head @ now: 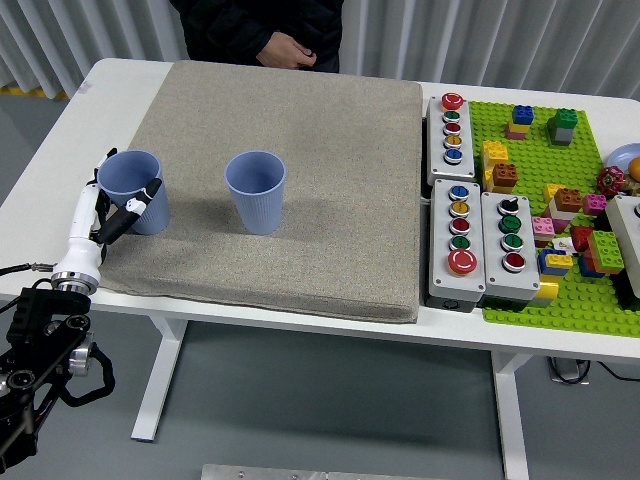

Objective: Pick cup pour cup place

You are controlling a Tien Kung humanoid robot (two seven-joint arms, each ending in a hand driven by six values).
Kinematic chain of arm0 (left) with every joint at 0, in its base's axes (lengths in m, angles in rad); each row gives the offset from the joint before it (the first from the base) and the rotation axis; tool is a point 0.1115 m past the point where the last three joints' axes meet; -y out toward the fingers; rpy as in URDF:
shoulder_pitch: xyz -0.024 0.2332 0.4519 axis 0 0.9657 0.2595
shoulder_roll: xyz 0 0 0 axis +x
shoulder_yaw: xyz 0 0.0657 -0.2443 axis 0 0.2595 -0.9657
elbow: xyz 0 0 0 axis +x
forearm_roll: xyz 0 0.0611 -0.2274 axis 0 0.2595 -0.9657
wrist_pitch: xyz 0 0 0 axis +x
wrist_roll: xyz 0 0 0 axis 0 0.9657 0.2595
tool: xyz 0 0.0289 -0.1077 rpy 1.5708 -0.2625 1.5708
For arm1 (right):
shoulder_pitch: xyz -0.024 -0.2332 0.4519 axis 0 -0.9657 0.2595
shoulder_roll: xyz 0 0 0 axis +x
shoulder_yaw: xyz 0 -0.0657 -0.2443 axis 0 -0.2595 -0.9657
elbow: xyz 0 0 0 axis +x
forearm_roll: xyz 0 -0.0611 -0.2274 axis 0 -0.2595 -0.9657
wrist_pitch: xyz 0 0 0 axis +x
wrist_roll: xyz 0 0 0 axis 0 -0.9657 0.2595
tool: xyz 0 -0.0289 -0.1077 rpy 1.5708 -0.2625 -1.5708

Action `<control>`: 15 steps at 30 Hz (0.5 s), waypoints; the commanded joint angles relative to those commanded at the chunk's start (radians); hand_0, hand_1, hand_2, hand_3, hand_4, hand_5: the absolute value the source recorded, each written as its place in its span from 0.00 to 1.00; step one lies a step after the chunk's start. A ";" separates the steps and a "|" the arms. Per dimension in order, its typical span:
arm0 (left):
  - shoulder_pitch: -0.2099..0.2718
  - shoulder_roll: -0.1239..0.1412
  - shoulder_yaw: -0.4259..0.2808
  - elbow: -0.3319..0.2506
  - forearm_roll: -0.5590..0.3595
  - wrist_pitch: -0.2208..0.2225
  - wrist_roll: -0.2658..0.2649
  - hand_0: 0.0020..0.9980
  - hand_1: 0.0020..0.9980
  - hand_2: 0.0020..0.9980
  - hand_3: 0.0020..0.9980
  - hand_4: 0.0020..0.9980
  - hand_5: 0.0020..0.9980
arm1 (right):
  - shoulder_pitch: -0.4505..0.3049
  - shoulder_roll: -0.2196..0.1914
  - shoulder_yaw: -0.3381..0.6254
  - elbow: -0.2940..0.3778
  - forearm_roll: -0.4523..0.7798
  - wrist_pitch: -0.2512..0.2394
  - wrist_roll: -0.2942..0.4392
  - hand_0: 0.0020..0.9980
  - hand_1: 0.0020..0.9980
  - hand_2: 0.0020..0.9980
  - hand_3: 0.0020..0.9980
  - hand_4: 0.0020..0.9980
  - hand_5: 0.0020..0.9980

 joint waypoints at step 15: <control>0.097 0.015 -0.136 -0.191 0.046 0.023 0.037 0.84 0.81 0.97 1.00 1.00 0.70 | -0.008 0.000 0.005 0.000 -0.007 -0.001 0.000 0.72 0.69 0.74 0.70 0.31 0.29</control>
